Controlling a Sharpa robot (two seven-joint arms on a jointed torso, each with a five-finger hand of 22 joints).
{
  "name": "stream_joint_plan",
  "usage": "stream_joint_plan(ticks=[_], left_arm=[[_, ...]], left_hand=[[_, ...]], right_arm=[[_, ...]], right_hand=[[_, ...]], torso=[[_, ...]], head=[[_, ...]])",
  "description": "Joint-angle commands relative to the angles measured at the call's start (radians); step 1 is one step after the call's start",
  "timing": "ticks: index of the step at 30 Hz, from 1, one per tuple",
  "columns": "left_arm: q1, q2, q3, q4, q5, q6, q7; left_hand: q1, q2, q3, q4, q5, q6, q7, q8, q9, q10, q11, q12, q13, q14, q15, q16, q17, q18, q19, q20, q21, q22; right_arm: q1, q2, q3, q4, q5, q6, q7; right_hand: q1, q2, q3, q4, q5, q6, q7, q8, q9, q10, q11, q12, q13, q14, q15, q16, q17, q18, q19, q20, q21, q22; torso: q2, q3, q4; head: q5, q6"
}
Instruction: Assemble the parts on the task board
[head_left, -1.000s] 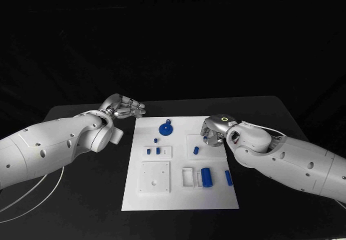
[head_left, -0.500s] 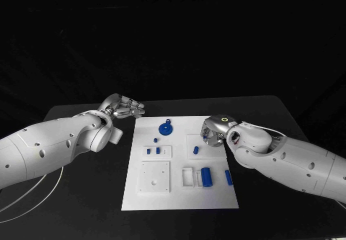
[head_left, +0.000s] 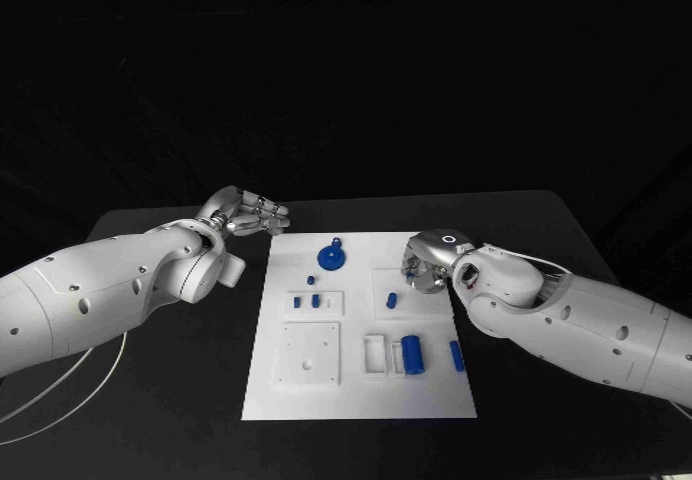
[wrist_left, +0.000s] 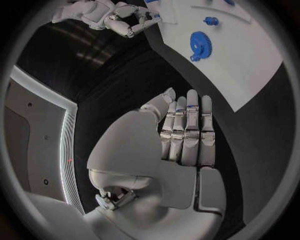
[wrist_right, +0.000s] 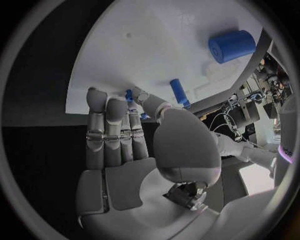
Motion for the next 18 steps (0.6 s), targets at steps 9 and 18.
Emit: stream_joint_plan(ticks=[9,18], left_arm=[[0.001,0.002,0.001,-0.003,0.006,0.008,0.006],[0.001,0.002,0.001,-0.012,0.006,0.008,0.006]], left_hand=[[-0.001,0.008,0.001,0.004,0.003,-0.001,0.001,-0.003,-0.001,-0.005,0.0,0.001,-0.001,0.001,0.005,-0.006,0.001,-0.013,0.008,-0.002,0.006,0.001],[0.0,0.009,0.0,0.003,0.004,-0.001,0.001,-0.003,-0.001,-0.006,0.001,0.001,-0.001,0.001,0.004,-0.006,0.001,-0.013,0.008,-0.002,0.007,0.003]], right_arm=[[-0.003,-0.004,0.003,0.008,-0.016,-0.089,-0.009],[-0.003,-0.023,0.046,0.029,0.13,-0.031,0.027]], right_hand=[[0.006,0.016,0.002,-0.012,-0.005,0.011,-0.002,0.005,-0.003,0.02,-0.012,0.003,0.003,0.001,-0.012,-0.003,0.007,-0.005,0.04,-0.009,0.017,0.013],[0.008,0.021,-0.007,-0.008,-0.005,0.009,-0.001,0.005,-0.004,0.016,-0.011,0.003,0.002,0.002,-0.012,-0.01,0.009,-0.006,0.038,-0.009,0.012,0.015]], torso=[[-0.001,-0.0007,0.0002],[-0.002,-0.0003,-0.0017]], head=[[0.004,0.003],[0.013,0.008]])
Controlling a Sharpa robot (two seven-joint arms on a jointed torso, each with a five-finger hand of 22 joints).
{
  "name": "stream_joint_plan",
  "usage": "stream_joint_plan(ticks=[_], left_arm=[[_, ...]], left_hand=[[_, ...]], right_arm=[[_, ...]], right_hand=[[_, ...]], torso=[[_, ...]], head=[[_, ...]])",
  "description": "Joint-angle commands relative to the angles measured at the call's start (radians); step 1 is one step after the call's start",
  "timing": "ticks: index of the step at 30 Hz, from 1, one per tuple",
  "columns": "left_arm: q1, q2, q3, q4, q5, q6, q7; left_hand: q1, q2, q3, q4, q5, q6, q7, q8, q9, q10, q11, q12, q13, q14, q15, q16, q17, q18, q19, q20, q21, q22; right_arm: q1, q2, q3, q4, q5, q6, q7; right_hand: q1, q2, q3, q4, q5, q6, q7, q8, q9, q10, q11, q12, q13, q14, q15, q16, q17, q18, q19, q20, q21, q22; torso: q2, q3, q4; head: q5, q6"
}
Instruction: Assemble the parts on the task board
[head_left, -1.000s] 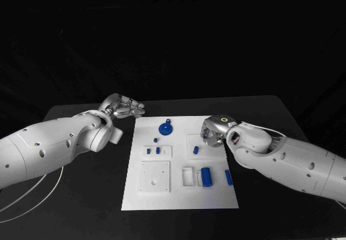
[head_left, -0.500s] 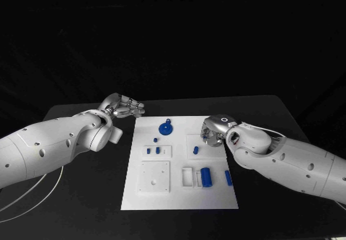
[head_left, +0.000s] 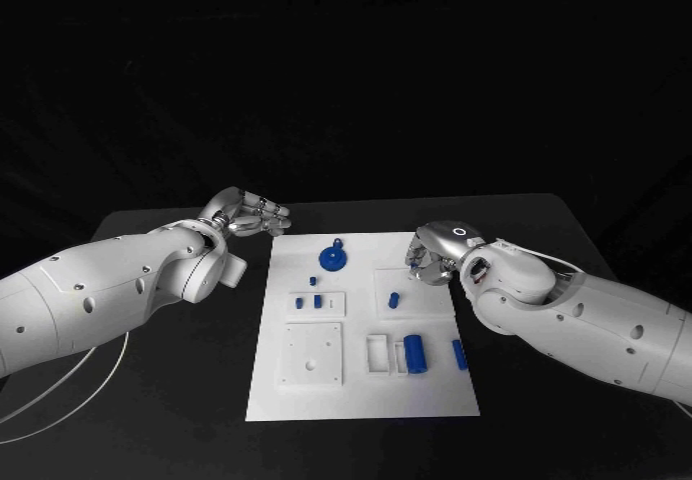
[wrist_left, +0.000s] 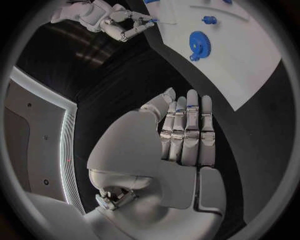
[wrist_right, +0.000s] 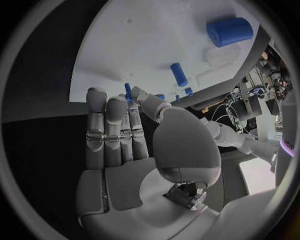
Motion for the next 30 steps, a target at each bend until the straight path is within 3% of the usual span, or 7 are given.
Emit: stream_joint_plan(ticks=[1,8,13,16,21,26,30], left_arm=[[0.001,0.001,0.001,-0.001,0.006,0.007,0.006],[0.001,0.002,0.001,-0.005,0.006,0.006,0.006],[0.001,0.005,0.001,-0.006,0.006,0.003,0.007],[0.001,0.008,0.001,-0.008,0.007,-0.001,0.01],[0.001,0.015,0.001,-0.009,0.012,-0.016,0.02],[0.001,0.021,0.001,-0.002,0.018,-0.033,0.032],[0.001,0.028,0.001,0.0,0.023,-0.041,0.038]], left_hand=[[0.0,0.009,0.0,0.003,0.004,-0.001,0.001,-0.003,-0.001,-0.006,0.001,0.001,-0.001,0.001,0.004,-0.006,0.001,-0.013,0.008,-0.002,0.007,0.001],[0.0,0.009,0.0,0.003,0.004,-0.001,0.001,-0.003,-0.001,-0.006,0.001,0.001,-0.001,0.001,0.004,-0.006,0.001,-0.013,0.008,-0.002,0.007,0.001],[0.0,0.009,0.0,0.003,0.004,-0.001,0.001,-0.003,-0.001,-0.006,0.001,0.001,-0.001,0.001,0.004,-0.006,0.001,-0.013,0.008,-0.002,0.007,0.001],[0.0,0.009,0.0,0.003,0.004,-0.001,0.001,-0.003,-0.001,-0.006,0.001,0.001,-0.001,0.001,0.004,-0.006,0.001,-0.013,0.008,-0.002,0.007,0.001],[0.0,0.011,-0.002,0.002,0.004,0.002,0.001,-0.003,-0.001,-0.003,0.0,0.001,-0.001,0.004,0.003,-0.004,0.002,-0.013,0.006,-0.002,0.007,0.008],[0.001,0.012,-0.002,0.001,0.004,0.003,0.001,-0.003,-0.001,-0.002,-0.001,0.001,0.0,0.005,0.003,-0.003,0.003,-0.013,0.006,-0.003,0.007,0.009],[0.001,0.012,-0.002,0.001,0.004,0.003,0.001,-0.003,-0.001,-0.002,-0.001,0.001,0.0,0.005,0.003,-0.003,0.003,-0.013,0.006,-0.003,0.007,0.009]], right_arm=[[-0.001,-0.008,0.014,0.018,0.122,0.033,0.03],[0.0,-0.026,0.035,0.065,0.212,0.031,0.045],[0.0,-0.022,0.039,0.094,0.269,0.002,0.07],[-0.001,-0.01,0.039,0.12,0.29,-0.01,0.084],[-0.009,0.013,0.024,0.166,0.259,-0.002,0.098],[-0.017,0.041,-0.013,0.209,0.172,0.021,0.099],[-0.026,0.063,-0.031,0.226,0.113,0.028,0.091]], right_hand=[[-0.001,0.013,-0.009,0.001,0.002,0.004,0.002,0.004,-0.001,0.015,-0.01,0.003,0.001,0.003,-0.006,-0.005,0.002,0.001,0.038,-0.009,-0.002,0.001],[0.0,0.018,-0.016,-0.002,0.002,0.003,0.003,0.005,0.0,0.014,-0.009,0.003,0.001,0.005,-0.006,-0.01,0.004,0.002,0.039,-0.009,-0.007,0.003],[0.0,0.021,-0.018,-0.004,0.002,0.001,0.003,0.005,-0.001,0.012,-0.009,0.003,0.001,0.005,-0.006,-0.012,0.005,0.004,0.04,-0.009,-0.012,0.002],[0.0,0.025,-0.023,-0.007,0.002,-0.001,0.004,0.005,-0.001,0.011,-0.008,0.003,0.001,0.006,-0.005,-0.014,0.006,0.007,0.041,-0.009,-0.013,0.002],[0.0,0.03,-0.028,-0.012,0.002,-0.002,0.004,0.005,-0.001,0.009,-0.008,0.003,0.001,0.007,-0.004,-0.015,0.008,0.008,0.041,-0.007,-0.013,0.003],[0.0,0.031,-0.029,-0.015,0.002,-0.003,0.005,0.005,-0.001,0.008,-0.007,0.003,0.001,0.007,-0.004,-0.016,0.009,0.007,0.041,-0.007,-0.013,0.004],[0.0,0.031,-0.029,-0.018,0.002,-0.002,0.004,0.005,-0.001,0.008,-0.007,0.003,0.001,0.008,-0.004,-0.016,0.01,0.006,0.042,-0.007,-0.01,0.005]], torso=[[0.0,0.001,-0.0011],[0.0,-0.0007,-0.0025],[-0.001,-0.0011,-0.0035],[-0.002,-0.0006,-0.004],[-0.005,-0.0008,-0.002],[-0.007,-0.001,-0.0029],[-0.008,-0.0021,-0.0042]], head=[[0.004,0.002],[0.015,0.005],[0.034,0.006],[0.056,0.004],[0.086,-0.004],[0.113,-0.01],[0.127,-0.012]])
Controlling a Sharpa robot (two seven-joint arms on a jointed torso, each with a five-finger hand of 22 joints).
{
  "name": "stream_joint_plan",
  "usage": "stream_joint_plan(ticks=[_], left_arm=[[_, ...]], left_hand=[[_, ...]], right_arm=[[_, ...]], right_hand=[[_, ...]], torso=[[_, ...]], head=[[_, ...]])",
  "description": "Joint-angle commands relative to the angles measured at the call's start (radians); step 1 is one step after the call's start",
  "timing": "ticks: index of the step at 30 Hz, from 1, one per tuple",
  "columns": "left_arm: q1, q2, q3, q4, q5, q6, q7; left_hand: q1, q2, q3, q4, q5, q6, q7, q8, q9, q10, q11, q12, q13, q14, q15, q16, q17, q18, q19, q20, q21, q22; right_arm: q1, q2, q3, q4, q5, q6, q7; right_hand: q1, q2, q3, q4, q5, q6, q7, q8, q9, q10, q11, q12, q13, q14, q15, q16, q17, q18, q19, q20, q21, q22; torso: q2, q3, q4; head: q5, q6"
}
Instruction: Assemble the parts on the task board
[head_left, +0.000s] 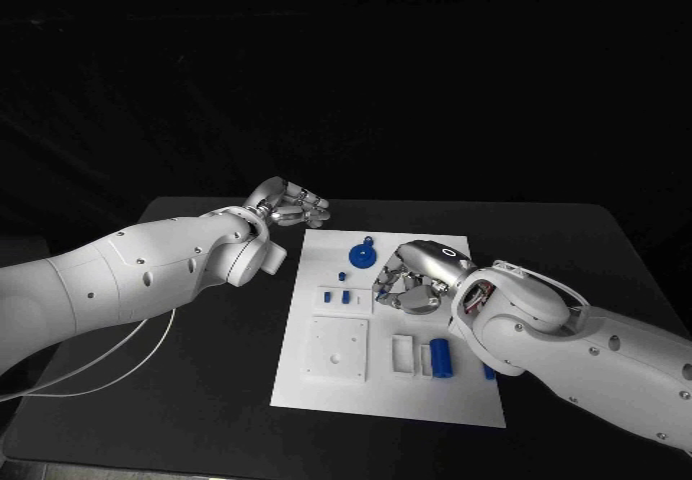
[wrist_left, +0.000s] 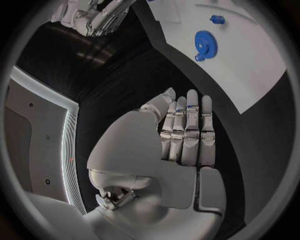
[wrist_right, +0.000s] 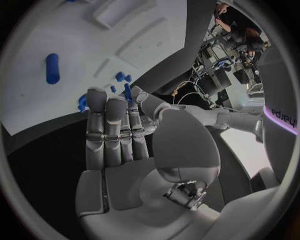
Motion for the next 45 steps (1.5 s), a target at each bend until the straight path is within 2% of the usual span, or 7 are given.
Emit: stream_joint_plan(ticks=[1,8,12,17,23,34,45], left_arm=[[0.001,0.01,0.001,0.004,0.016,-0.028,0.028],[0.001,0.026,0.001,0.008,0.021,-0.034,0.031],[0.001,0.033,0.001,0.011,0.022,-0.035,0.031],[0.001,0.038,0.001,0.017,0.023,-0.034,0.03],[0.001,0.039,0.001,0.026,0.023,-0.032,0.029],[0.001,0.036,0.001,0.038,0.023,-0.029,0.025],[0.001,0.035,0.001,0.04,0.023,-0.025,0.023]], left_hand=[[0.001,0.012,-0.002,0.001,0.004,0.003,0.001,-0.003,-0.001,-0.002,-0.001,0.001,-0.001,0.005,0.003,-0.003,0.001,-0.013,0.006,-0.003,0.007,0.001],[0.002,0.015,-0.005,-0.002,0.005,0.005,0.0,-0.003,-0.001,0.0,-0.001,0.001,0.0,0.005,0.002,-0.003,0.001,-0.014,0.005,-0.005,0.007,0.01],[0.002,0.015,-0.005,-0.002,0.005,0.005,0.0,-0.003,-0.001,0.0,-0.001,0.001,0.0,0.005,0.002,-0.003,0.001,-0.014,0.005,-0.005,0.007,0.01],[0.002,0.015,-0.005,-0.002,0.005,0.005,0.0,-0.003,-0.001,0.0,-0.001,0.001,0.0,0.005,0.002,-0.003,0.001,-0.014,0.005,-0.005,0.007,0.01],[0.002,0.017,-0.006,-0.002,0.004,0.006,0.0,-0.003,-0.001,-0.001,-0.001,0.001,-0.001,0.005,0.002,-0.003,0.001,-0.014,0.005,-0.004,0.007,0.015],[0.002,0.017,-0.006,-0.002,0.004,0.006,0.0,-0.003,-0.001,-0.001,-0.001,0.001,-0.001,0.005,0.002,-0.003,0.001,-0.014,0.005,-0.004,0.007,0.015],[0.0,0.017,-0.006,-0.001,0.004,0.004,0.001,-0.003,-0.001,-0.002,-0.001,0.001,-0.001,0.004,0.003,-0.004,0.001,-0.013,0.005,-0.003,0.006,0.018]], right_arm=[[-0.009,0.018,-0.011,0.013,-0.111,0.024,0.008],[-0.024,0.056,-0.054,0.011,-0.193,0.025,-0.005],[-0.035,0.072,-0.067,0.0,-0.243,0.007,-0.012],[-0.05,0.09,-0.074,-0.021,-0.286,-0.01,-0.023],[-0.064,0.106,-0.078,-0.041,-0.305,-0.015,-0.027],[-0.076,0.118,-0.082,-0.06,-0.322,-0.022,-0.031],[-0.079,0.125,-0.087,-0.067,-0.324,-0.023,-0.03]], right_hand=[[-0.001,0.011,-0.005,-0.007,0.006,-0.001,0.004,0.004,0.001,0.009,-0.007,0.003,0.001,0.004,-0.002,-0.005,0.003,0.013,0.042,-0.007,0.002,0.004],[-0.002,0.012,-0.004,-0.009,0.006,-0.001,0.004,0.004,0.001,0.009,-0.007,0.003,0.001,0.005,-0.002,-0.005,0.003,0.012,0.042,-0.008,0.004,0.005],[-0.002,0.011,-0.002,-0.011,0.006,0.0,0.003,0.004,0.001,0.01,-0.007,0.003,0.001,0.005,-0.002,-0.005,0.003,0.011,0.042,-0.008,0.006,0.006],[-0.003,0.01,0.001,-0.013,0.006,0.002,0.003,0.004,0.001,0.011,-0.007,0.003,0.001,0.006,-0.002,-0.005,0.004,0.011,0.042,-0.008,0.011,0.009],[-0.004,0.009,0.004,-0.014,0.006,0.002,0.003,0.003,0.001,0.011,-0.007,0.003,0.001,0.006,-0.002,-0.005,0.004,0.011,0.042,-0.009,0.012,0.01],[-0.005,0.008,0.007,-0.014,0.006,0.002,0.003,0.003,0.001,0.012,-0.007,0.003,0.001,0.006,-0.002,-0.005,0.004,0.011,0.042,-0.009,0.014,0.012],[-0.005,0.007,0.01,-0.015,0.006,0.003,0.003,0.003,0.001,0.012,-0.007,0.003,0.001,0.006,-0.002,-0.005,0.004,0.012,0.042,-0.009,0.013,0.012]], torso=[[-0.003,-0.0017,-0.0017],[-0.005,-0.0039,0.0007],[-0.004,-0.0046,0.002],[-0.002,-0.004,0.0005],[-0.002,-0.0035,0.0],[-0.003,-0.0026,-0.0023],[-0.003,-0.0021,-0.002]], head=[[0.017,-0.004],[0.035,-0.016],[0.047,-0.018],[0.064,-0.025],[0.074,-0.034],[0.082,-0.04],[0.085,-0.045]])
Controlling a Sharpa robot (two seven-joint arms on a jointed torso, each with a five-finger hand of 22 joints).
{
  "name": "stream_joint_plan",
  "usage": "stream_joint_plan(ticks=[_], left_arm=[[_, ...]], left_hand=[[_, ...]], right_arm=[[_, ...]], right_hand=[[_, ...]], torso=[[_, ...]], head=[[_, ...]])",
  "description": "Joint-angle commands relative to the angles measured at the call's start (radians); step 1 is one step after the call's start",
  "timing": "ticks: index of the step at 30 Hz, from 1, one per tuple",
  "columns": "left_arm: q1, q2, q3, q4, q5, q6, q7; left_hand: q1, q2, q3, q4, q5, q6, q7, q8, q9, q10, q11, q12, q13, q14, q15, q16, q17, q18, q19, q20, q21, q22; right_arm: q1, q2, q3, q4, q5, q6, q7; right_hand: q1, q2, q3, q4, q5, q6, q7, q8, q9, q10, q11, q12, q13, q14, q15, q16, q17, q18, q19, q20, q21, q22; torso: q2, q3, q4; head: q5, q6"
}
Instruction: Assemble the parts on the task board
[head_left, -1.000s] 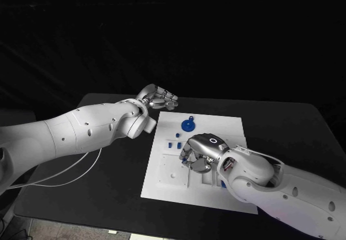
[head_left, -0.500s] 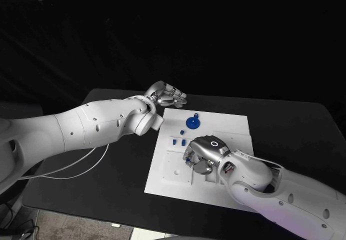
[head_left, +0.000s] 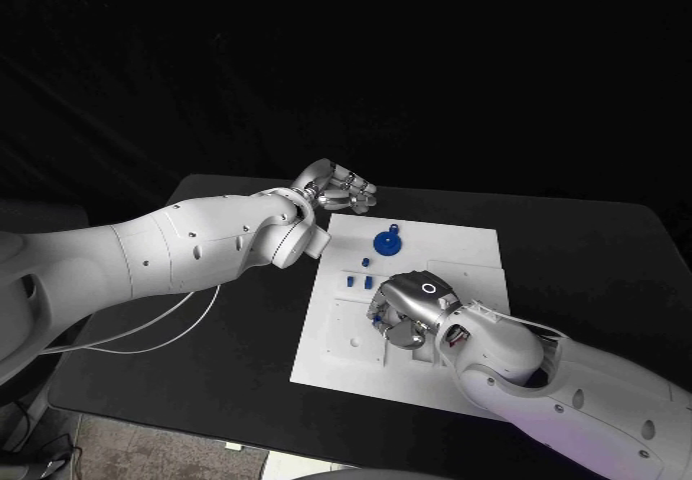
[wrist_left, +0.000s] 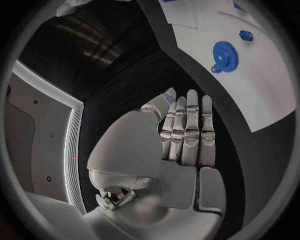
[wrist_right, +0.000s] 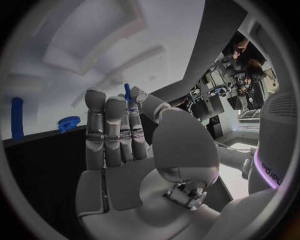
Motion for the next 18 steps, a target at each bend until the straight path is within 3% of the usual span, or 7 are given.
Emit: stream_joint_plan(ticks=[1,18], left_arm=[[0.001,0.001,0.001,0.003,0.006,0.0,0.008],[0.001,0.002,0.001,0.006,0.006,0.003,0.007]], left_hand=[[-0.001,0.008,-0.006,-0.001,0.004,0.004,0.001,-0.003,-0.001,-0.002,-0.001,0.001,-0.001,0.004,0.003,-0.004,0.001,-0.013,0.005,-0.003,0.002,0.001],[-0.001,0.008,-0.006,-0.001,0.004,0.004,0.001,-0.003,-0.001,-0.002,-0.001,0.001,-0.001,0.004,0.003,-0.004,0.001,-0.013,0.005,-0.003,0.002,0.001]], right_arm=[[-0.002,0.002,-0.001,-0.002,-0.021,-0.004,-0.001],[-0.004,0.011,-0.018,-0.022,-0.029,0.003,-0.001]], right_hand=[[-0.002,0.003,0.006,0.002,0.002,0.004,0.001,0.005,0.001,0.025,-0.02,0.003,0.001,0.001,-0.004,-0.005,0.001,0.018,0.042,-0.009,0.001,0.002],[-0.002,0.003,0.007,0.001,0.002,0.004,0.001,0.005,0.001,0.025,-0.02,0.003,0.001,0.001,-0.004,-0.005,0.001,0.019,0.042,-0.009,0.002,0.002]], torso=[[0.0,0.0,-0.0003],[0.0,-0.0003,-0.0006]], head=[[0.001,-0.002],[0.0,-0.006]])
